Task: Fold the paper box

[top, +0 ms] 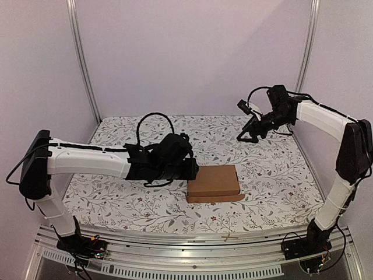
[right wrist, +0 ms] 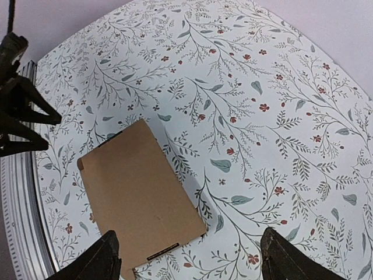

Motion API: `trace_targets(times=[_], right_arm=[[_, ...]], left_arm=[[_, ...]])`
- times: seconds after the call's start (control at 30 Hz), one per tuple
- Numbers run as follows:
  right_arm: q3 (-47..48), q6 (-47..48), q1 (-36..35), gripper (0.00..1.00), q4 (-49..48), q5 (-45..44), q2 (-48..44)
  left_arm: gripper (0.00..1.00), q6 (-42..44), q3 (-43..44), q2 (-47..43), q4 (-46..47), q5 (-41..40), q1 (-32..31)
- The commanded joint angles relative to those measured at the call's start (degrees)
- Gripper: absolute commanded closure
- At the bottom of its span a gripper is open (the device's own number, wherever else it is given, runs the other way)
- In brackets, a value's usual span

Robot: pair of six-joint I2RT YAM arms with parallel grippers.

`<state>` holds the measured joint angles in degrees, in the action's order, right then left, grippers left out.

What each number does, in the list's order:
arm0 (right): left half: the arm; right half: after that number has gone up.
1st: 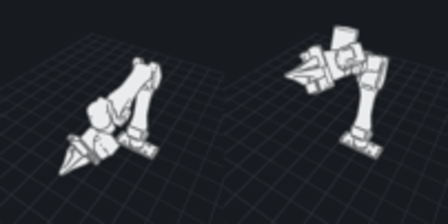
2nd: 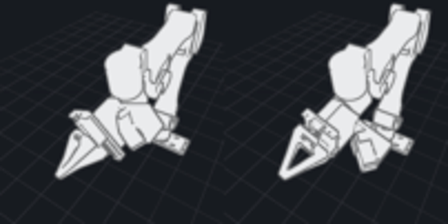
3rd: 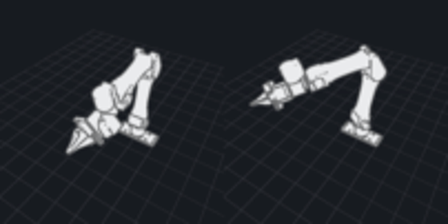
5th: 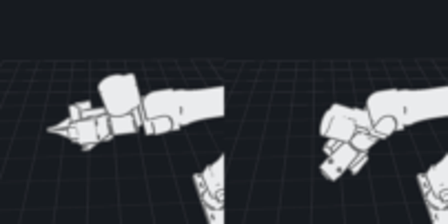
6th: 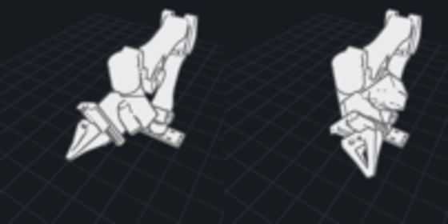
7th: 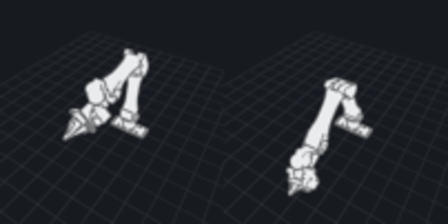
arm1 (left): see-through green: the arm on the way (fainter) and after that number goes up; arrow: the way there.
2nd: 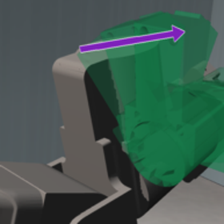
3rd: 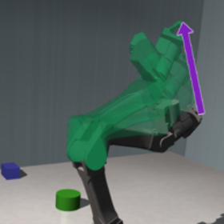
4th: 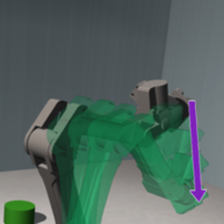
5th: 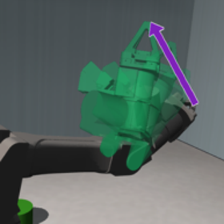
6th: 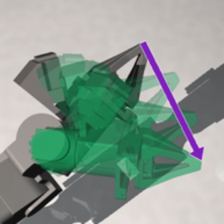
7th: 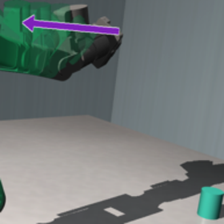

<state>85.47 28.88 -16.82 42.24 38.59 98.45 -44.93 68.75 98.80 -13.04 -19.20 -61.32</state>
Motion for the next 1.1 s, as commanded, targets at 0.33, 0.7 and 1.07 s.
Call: trace_targets(times=[0.33,0.7,1.07], right_arm=[[-4.2,0.4,-8.6,0.23,-0.2,-15.0,10.9],[-3.8,0.2,-8.8,0.26,1.1,-12.8,12.9],[-2.7,0.7,-9.6,0.29,3.7,-12.1,15.0]], left_arm=[[0.56,-22.0,-9.2,6.7,-1.1,8.0,-2.7],[0.77,-20.7,-7.8,10.4,-1.6,7.1,-1.5],[0.85,-17.4,-2.0,10.8,-10.0,0.6,-1.8]])
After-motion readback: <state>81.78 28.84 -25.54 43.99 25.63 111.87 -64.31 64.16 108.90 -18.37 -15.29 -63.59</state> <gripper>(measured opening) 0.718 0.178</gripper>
